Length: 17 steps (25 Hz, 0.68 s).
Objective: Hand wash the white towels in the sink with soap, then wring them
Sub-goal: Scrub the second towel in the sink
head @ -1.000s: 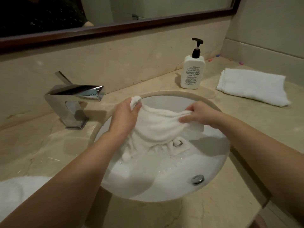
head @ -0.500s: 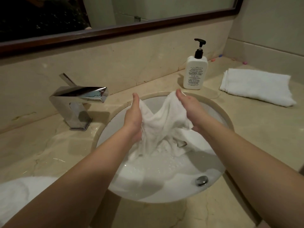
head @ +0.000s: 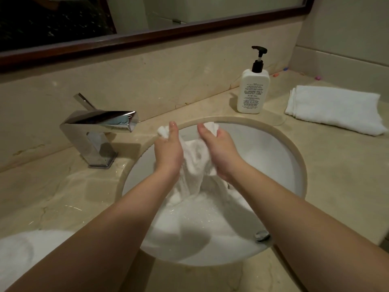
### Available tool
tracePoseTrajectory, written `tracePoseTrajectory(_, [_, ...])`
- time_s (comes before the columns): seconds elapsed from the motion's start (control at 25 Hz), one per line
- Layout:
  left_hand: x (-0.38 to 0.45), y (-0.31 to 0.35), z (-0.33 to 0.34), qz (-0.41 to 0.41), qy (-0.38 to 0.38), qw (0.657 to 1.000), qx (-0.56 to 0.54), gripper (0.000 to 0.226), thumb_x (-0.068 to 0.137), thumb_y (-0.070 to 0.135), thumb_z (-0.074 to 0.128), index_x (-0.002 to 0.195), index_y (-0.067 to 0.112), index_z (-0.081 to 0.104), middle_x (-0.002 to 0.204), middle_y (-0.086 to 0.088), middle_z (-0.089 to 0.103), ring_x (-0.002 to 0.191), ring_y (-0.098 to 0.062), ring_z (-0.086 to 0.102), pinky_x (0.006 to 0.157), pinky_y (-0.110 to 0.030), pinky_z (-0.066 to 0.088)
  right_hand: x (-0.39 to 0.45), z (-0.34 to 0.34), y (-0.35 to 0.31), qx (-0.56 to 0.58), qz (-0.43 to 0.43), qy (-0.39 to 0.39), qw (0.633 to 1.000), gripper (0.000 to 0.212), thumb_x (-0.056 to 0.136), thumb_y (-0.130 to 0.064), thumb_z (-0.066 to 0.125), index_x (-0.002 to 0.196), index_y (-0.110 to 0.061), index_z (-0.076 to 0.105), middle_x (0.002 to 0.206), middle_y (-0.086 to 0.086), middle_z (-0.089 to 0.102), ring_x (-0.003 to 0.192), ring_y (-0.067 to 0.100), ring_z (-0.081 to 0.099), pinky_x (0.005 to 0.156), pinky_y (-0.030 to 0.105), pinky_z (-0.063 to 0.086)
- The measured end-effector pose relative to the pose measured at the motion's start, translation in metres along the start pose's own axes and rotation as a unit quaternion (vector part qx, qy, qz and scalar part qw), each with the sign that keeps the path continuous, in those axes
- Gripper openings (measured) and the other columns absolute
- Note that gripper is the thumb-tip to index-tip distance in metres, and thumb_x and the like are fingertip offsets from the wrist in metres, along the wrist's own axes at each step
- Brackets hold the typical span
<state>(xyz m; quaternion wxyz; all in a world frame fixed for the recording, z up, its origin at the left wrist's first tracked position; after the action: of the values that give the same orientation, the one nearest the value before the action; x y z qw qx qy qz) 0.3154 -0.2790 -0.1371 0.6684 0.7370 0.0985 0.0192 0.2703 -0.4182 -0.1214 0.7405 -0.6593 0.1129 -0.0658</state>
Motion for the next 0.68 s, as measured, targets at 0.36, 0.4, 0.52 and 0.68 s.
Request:
tracePoseTrajectory(0.36, [-0.027,-0.012,0.028,-0.089,-0.070,0.986,-0.118,0.053,0.098,0.059,0.055,0.074,0.013,0.068,0.066,0.000,0.071,0.066,-0.017,0.070,0.063,-0.029,0.052,-0.011,0.011,-0.010,-0.141,-0.093,0.145,0.975,0.056,0.100,-0.048,0.052,0.055,-0.014,0.046,0.054,0.000,0.053,0.055,0.019,0.052,0.058,0.033,0.041])
tracePoseTrajectory(0.4, [-0.028,-0.017,0.032,-0.113,-0.082,0.979,-0.146,0.050,0.098,0.057,0.056,0.074,0.014,0.069,0.066,0.001,0.071,0.068,-0.016,0.070,0.065,-0.029,0.052,-0.010,0.012,-0.013,-0.170,-0.103,0.133,0.971,0.057,0.101,-0.046,0.050,0.053,-0.016,0.046,0.055,0.001,0.054,0.060,0.022,0.055,0.062,0.035,0.042])
tracePoseTrajectory(0.52, [-0.028,-0.015,0.040,-0.102,-0.117,0.983,-0.101,0.041,0.102,0.047,0.054,0.091,0.013,0.075,0.080,-0.004,0.077,0.079,-0.021,0.075,0.073,-0.033,0.058,-0.001,-0.003,-0.017,-0.183,-0.098,0.163,0.964,0.059,0.105,-0.039,0.047,0.049,-0.019,0.042,0.054,0.001,0.051,0.062,0.026,0.052,0.064,0.037,0.039])
tracePoseTrajectory(0.68, [-0.022,-0.021,0.038,-0.124,-0.114,0.974,-0.152,0.042,0.103,0.041,0.055,0.074,0.014,0.068,0.069,-0.003,0.071,0.070,-0.019,0.070,0.063,-0.028,0.053,-0.004,0.011,-0.005,-0.210,-0.096,0.112,0.967,0.056,0.105,-0.037,0.047,0.052,-0.019,0.045,0.058,0.002,0.054,0.066,0.025,0.055,0.064,0.037,0.041])
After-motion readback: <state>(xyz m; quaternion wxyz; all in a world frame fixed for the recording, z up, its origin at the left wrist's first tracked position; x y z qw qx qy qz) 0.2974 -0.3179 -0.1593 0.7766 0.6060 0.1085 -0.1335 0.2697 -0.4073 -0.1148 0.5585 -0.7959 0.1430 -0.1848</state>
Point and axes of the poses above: each hand's wrist, its own x-axis towards the middle knuckle, its own z-axis out of the palm, y = z × x, the point moved 8 cm from there along x, towards the middle knuckle
